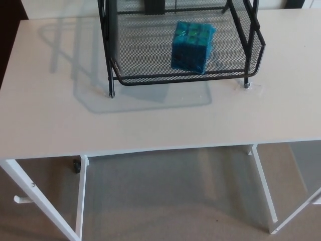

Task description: The robot walks towards a desk on which a file tray is kept in the middle and a cube is kept to its right. The robot lifts the cube using its right hand and places it on the file tray.

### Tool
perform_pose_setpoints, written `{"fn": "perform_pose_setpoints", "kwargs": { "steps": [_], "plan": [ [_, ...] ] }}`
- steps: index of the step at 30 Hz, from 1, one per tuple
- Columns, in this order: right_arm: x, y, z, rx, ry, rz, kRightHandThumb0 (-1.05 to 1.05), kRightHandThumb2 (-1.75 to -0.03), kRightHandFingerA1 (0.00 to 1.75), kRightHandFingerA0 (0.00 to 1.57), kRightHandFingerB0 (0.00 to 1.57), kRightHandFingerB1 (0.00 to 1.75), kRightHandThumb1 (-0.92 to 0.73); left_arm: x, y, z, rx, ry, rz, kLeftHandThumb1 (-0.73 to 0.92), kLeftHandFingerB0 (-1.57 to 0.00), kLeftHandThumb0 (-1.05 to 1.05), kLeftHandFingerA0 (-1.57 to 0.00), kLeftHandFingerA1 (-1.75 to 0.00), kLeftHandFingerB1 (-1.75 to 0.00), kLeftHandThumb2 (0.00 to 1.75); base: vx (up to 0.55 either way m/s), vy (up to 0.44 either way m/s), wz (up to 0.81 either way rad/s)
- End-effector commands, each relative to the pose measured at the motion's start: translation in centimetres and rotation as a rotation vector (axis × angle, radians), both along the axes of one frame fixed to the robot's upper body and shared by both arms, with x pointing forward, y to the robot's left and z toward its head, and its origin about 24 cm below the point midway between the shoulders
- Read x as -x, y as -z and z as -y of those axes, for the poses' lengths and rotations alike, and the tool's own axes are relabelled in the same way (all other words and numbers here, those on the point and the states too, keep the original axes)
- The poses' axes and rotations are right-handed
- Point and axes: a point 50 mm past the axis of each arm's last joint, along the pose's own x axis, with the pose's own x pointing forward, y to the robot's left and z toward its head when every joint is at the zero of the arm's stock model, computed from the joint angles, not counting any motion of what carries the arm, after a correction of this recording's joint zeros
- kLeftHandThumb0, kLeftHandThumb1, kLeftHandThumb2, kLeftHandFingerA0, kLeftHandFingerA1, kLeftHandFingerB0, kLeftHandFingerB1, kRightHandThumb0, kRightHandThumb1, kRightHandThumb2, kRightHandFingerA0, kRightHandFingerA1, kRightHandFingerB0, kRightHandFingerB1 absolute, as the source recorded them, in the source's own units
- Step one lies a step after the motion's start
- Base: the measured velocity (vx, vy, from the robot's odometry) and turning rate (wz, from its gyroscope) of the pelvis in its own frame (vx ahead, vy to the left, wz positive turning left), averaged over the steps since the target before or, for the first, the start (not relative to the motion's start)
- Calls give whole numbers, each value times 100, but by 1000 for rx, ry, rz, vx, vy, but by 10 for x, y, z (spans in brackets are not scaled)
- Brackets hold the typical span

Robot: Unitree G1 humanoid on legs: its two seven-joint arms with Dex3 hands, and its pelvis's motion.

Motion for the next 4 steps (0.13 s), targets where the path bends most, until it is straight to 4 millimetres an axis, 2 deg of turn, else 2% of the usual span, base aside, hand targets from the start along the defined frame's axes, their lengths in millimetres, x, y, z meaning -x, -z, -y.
{"fn": "perform_pose_setpoints", "kwargs": {
  "steps": [1, 2, 3, 4],
  "plan": [
    [-1, 3, -3, -8, 51, -4, -46, -74, 53, 15, 18, 39, -54, 3, -7, -9, -15, -21, -48, 81, -40, -105, -70, -133, -133, 103, 0, 0, 0],
    [-2, 3, -3, -11, 50, -12, -46, -74, 53, 15, 18, 39, -54, 3, -7, -9, -18, -17, -52, 81, -40, -105, -70, -133, -133, 103, 0, 0, 0],
    [-1, 4, -4, -36, 97, 28, -37, -58, 57, 27, 24, 31, -60, 3, -7, -9, -13, -21, -49, 82, -42, -105, -71, -132, -130, 103, 0, 0, 0],
    [-3, 3, -4, -24, 38, -19, -43, -59, 55, 20, 23, 33, -62, 3, -7, -9, -12, -27, -44, 82, -41, -105, -71, -133, -130, 103, 0, 0, 0]
  ]
}}
